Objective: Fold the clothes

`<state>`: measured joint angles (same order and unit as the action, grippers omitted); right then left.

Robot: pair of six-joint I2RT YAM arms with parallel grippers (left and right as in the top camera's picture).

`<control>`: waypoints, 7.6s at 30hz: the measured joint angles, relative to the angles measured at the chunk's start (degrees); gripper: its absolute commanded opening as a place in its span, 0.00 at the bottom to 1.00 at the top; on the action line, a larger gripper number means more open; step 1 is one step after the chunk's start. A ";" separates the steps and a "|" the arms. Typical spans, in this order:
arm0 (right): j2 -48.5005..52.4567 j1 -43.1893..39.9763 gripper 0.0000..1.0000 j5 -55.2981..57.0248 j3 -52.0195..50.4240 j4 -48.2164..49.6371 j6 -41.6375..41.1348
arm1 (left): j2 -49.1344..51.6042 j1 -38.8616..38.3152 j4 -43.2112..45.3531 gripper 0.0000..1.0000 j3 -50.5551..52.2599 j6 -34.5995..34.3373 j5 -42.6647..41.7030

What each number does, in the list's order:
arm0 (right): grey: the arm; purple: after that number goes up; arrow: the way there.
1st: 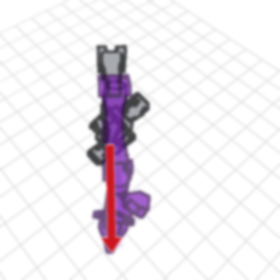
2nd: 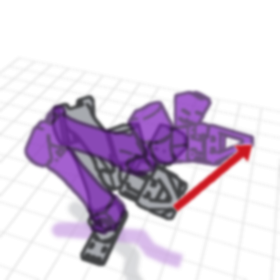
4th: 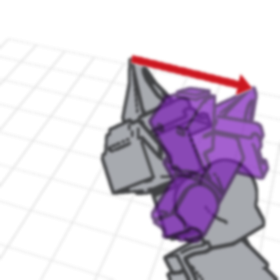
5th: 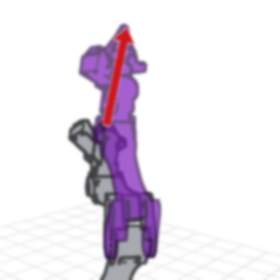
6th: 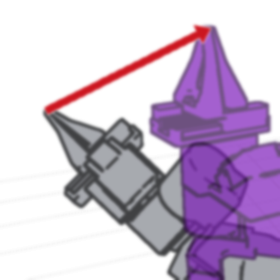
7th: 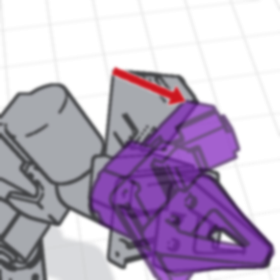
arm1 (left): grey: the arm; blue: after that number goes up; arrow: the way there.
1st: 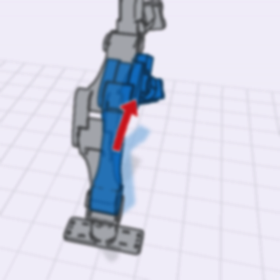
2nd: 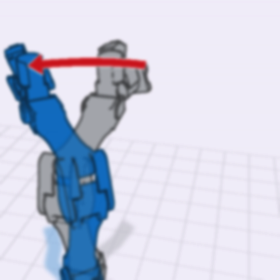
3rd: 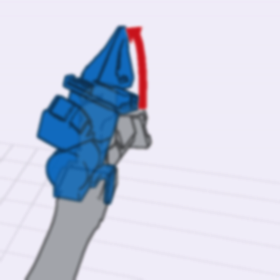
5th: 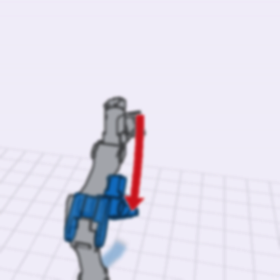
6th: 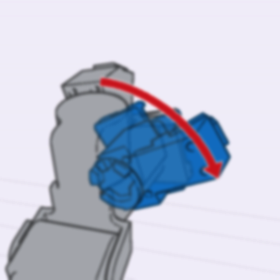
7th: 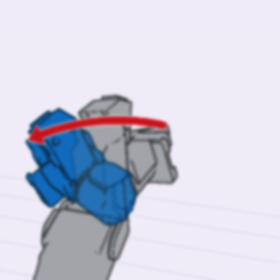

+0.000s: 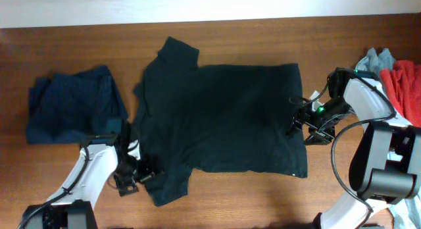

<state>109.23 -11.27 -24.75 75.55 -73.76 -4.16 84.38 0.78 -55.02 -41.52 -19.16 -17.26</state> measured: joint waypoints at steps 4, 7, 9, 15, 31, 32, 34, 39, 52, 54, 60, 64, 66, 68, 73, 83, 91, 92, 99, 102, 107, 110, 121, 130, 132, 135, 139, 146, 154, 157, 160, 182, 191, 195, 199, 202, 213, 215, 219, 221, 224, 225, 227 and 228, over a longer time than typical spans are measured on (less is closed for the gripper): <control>0.00 0.00 0.69 0.00 -0.02 0.28 0.13 | 0.07 -0.09 -0.13 0.79 2.49 0.55 -3.08; 0.00 0.00 0.69 0.00 -0.02 0.50 0.13 | 0.09 -0.09 0.42 0.65 4.20 0.55 -4.11; 0.00 0.00 0.69 0.02 -0.02 0.52 0.11 | 0.11 -0.09 1.66 0.62 5.66 0.37 -4.66; 0.00 0.00 0.70 0.00 -0.02 0.61 0.13 | 0.09 -0.07 4.13 0.17 7.56 -1.09 -6.80; 0.00 0.00 0.69 0.46 -0.04 -4.50 0.15 | -5.62 -0.07 5.95 0.01 1.46 -1.22 -13.33; 0.00 0.00 0.69 0.50 -0.07 -4.96 0.13 | -6.80 -0.07 5.64 0.01 0.48 -1.22 -13.31; 0.00 0.00 0.69 0.74 -0.42 -5.62 0.04 | -8.37 -0.07 4.92 0.01 -0.61 -1.22 -13.18; -0.02 0.00 0.64 0.90 -6.82 -4.85 -1.73 | -9.33 -0.07 3.30 0.01 -1.14 -1.20 -12.96; -28.92 0.00 0.80 6.69 -20.70 8.81 -8.35 | -9.40 -0.07 3.45 0.01 -1.16 -1.20 -11.69; -31.45 0.00 0.80 8.04 -21.92 9.05 -9.92 | -9.40 -0.07 3.52 0.01 -1.14 -1.20 -11.67; -30.62 0.00 0.75 8.92 -32.54 12.79 -15.28 | -9.40 -0.07 3.61 0.01 -1.14 -1.20 -11.67; -30.53 0.00 0.66 8.79 -38.56 19.04 -19.61 | -9.40 -0.07 3.63 0.01 -1.16 -1.20 -11.67; -30.53 0.00 0.64 8.22 -41.07 22.49 -21.29 | -9.40 -0.07 3.63 0.01 -1.16 -1.20 -11.67; -30.53 0.00 0.60 7.80 -42.66 24.81 -22.88 | -9.40 -0.07 3.63 0.01 -1.16 -1.20 -11.67; -30.53 0.00 0.57 7.15 -42.69 27.28 -24.55 | -9.40 -0.07 3.61 0.01 -1.16 -1.20 -11.67; -30.58 0.00 0.29 9.70 -42.69 30.25 -25.70 | -9.40 -0.07 3.61 0.01 -1.14 -1.20 -11.67; -30.53 0.00 0.04 12.96 -42.66 29.92 -25.49 | -9.40 -0.07 3.45 0.01 -1.16 -1.20 -11.67; -30.53 0.00 0.04 13.18 -42.40 29.03 -24.48 | -9.40 -0.07 2.95 0.00 -1.40 -1.20 -11.65; -33.35 0.00 0.04 14.21 -33.44 14.88 -21.84 | -13.20 -0.07 -2.03 0.00 -8.85 -0.79 -10.86; -34.84 0.00 0.04 14.23 -28.39 10.12 -20.04 | -15.50 -0.07 -5.51 0.00 -13.27 0.04 -9.27; -35.01 0.00 0.04 14.19 -24.92 12.00 -18.03 | -16.63 -0.07 -4.68 0.00 -15.17 0.79 -7.32; -34.29 0.00 0.04 13.86 -24.87 14.78 -17.88 | -16.46 -0.07 -2.32 0.01 -15.17 1.01 -6.32; -24.39 0.00 0.04 6.60 -24.81 34.01 -17.68 | -10.34 -0.07 7.87 0.01 -15.19 1.27 -4.76; -21.66 0.00 0.04 3.96 -24.81 43.56 -18.29 | -0.76 -0.07 17.62 0.00 -15.19 1.68 -4.76; -20.52 0.00 0.04 3.34 -24.79 45.70 -19.28 | 0.87 -0.07 20.26 0.00 -15.19 2.27 -4.74; -19.10 0.00 0.04 2.97 -24.79 46.82 -20.09 | 2.64 -0.09 20.70 0.01 -15.21 2.73 -2.62; -16.98 0.00 0.04 4.44 -24.79 47.28 -23.43 | 4.04 -0.11 20.68 0.00 -15.21 3.17 2.67; -16.17 0.00 0.04 5.55 -24.79 50.64 -25.92 | 4.04 -0.13 21.53 0.00 -15.21 3.37 6.49; -16.17 0.00 0.05 5.73 -24.76 52.54 -26.18 | 4.94 -0.13 25.46 0.02 -15.21 3.37 7.26; -16.17 0.00 0.08 5.81 -24.76 53.00 -26.34 | 6.58 -0.13 26.23 0.04 -15.21 3.37 7.26; -16.17 0.00 0.61 5.81 -24.76 53.22 -26.77 | 7.74 -0.13 27.08 0.29 -15.21 3.50 7.30; -16.15 0.00 0.89 5.18 -24.59 35.30 -26.64 | 8.07 3.69 14.08 0.57 -14.40 8.52 10.84; -16.15 0.00 0.87 8.50 -24.57 33.90 -26.64 | 14.88 3.69 19.69 0.30 -12.52 11.32 11.76; -16.15 0.00 0.65 10.45 -24.55 34.93 -26.40 | 15.41 3.69 20.68 0.20 -12.59 12.26 11.93; -16.15 0.00 0.55 12.13 -24.55 36.46 -26.21 | 15.50 3.69 21.18 0.20 -12.59 12.33 11.91; -16.15 0.00 0.53 13.90 -24.55 36.72 -26.03 | 15.50 3.69 21.27 0.20 -12.59 12.33 11.93; -11.65 -0.09 0.04 17.70 -24.28 38.53 -25.99 | 15.50 3.72 21.27 0.18 -12.59 12.33 11.93; -11.65 -0.26 0.04 17.90 -24.24 38.42 -26.01 | 15.50 3.82 21.24 0.15 -12.59 12.33 11.89; -11.65 -4.00 0.04 18.08 -24.02 36.20 -25.99 | 15.50 5.22 20.28 0.12 -12.59 12.33 11.21; -11.65 -6.45 0.04 17.97 -23.96 34.71 -25.94 | 15.50 6.51 19.71 0.12 -12.59 12.33 10.58; -11.65 -8.79 0.08 17.14 -23.96 33.88 -25.49 | 15.50 8.44 18.99 0.13 -12.59 12.33 9.64; -11.65 -9.03 0.12 16.92 -23.96 33.86 -25.35 | 15.50 8.48 18.97 0.17 -12.59 12.35 9.60; -11.58 -9.22 0.14 16.90 -23.96 33.83 -24.83 | 15.50 8.52 18.84 0.41 -12.59 12.41 9.73; -11.58 -9.42 0.14 17.07 -23.87 33.83 -24.55 | 15.50 8.63 18.67 0.46 -12.61 12.44 9.79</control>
<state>97.65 -20.69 -7.68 51.68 -39.92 -28.71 99.88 9.41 -36.36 -54.13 -6.72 -7.46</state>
